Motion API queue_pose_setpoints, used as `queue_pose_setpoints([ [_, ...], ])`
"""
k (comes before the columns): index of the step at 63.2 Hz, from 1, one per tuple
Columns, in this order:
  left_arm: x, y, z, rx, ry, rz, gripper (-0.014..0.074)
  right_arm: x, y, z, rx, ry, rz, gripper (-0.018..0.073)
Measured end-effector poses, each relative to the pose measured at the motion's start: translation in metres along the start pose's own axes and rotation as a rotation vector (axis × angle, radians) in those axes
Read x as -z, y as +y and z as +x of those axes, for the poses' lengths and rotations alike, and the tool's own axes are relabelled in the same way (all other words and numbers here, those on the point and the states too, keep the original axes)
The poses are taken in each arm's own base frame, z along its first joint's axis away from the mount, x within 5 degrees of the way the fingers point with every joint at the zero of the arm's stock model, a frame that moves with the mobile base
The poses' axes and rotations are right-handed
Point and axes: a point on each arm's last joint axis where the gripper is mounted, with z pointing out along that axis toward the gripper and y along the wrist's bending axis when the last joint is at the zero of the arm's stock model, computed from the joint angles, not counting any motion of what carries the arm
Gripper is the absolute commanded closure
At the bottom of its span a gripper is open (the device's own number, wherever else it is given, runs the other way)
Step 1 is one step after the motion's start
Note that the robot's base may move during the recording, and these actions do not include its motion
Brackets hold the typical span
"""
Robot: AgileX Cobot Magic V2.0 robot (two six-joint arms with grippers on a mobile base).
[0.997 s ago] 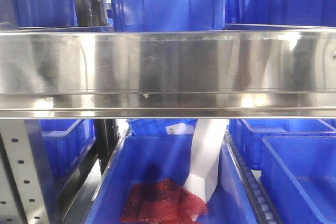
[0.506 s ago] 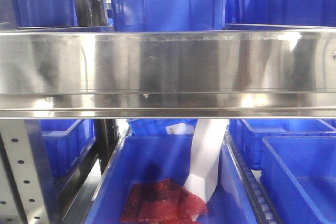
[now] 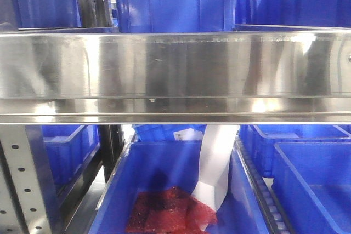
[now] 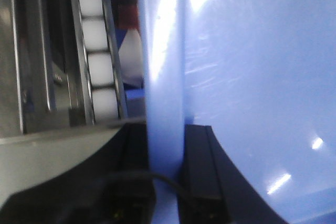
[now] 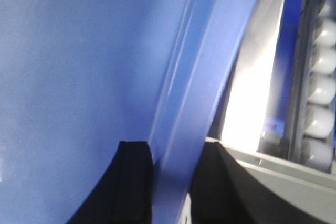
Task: Grab blue tray and place on right shelf
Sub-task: 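Lower the tray onto the upper shelf with both grippers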
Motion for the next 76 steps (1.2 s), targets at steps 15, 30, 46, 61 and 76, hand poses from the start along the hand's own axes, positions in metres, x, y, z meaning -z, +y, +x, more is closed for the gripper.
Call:
queue_pose_setpoints([
  [15,-0.015,-0.002,-0.047,-0.015,-0.055,-0.023,0.0645,-0.001,-0.013,-0.041,-0.022,-0.072,0.055,0.0501],
  [30,-0.071,0.018,-0.075,0.039,0.017,-0.053,0.0645,-0.059,-0.024,-0.072,-0.065,0.029,0.098,0.0501],
  [46,-0.132,0.034,-0.086,0.065,0.077,-0.079,0.0645,-0.131,-0.03,-0.08,-0.081,0.129,0.125,0.0501],
  [61,-0.157,0.042,-0.086,0.07,0.118,-0.104,0.0613,-0.165,-0.029,-0.08,-0.076,0.162,0.129,0.0473],
  [76,-0.171,0.046,-0.086,0.022,0.131,-0.117,0.0236,-0.172,-0.03,-0.08,-0.066,0.171,0.13,-0.0028],
])
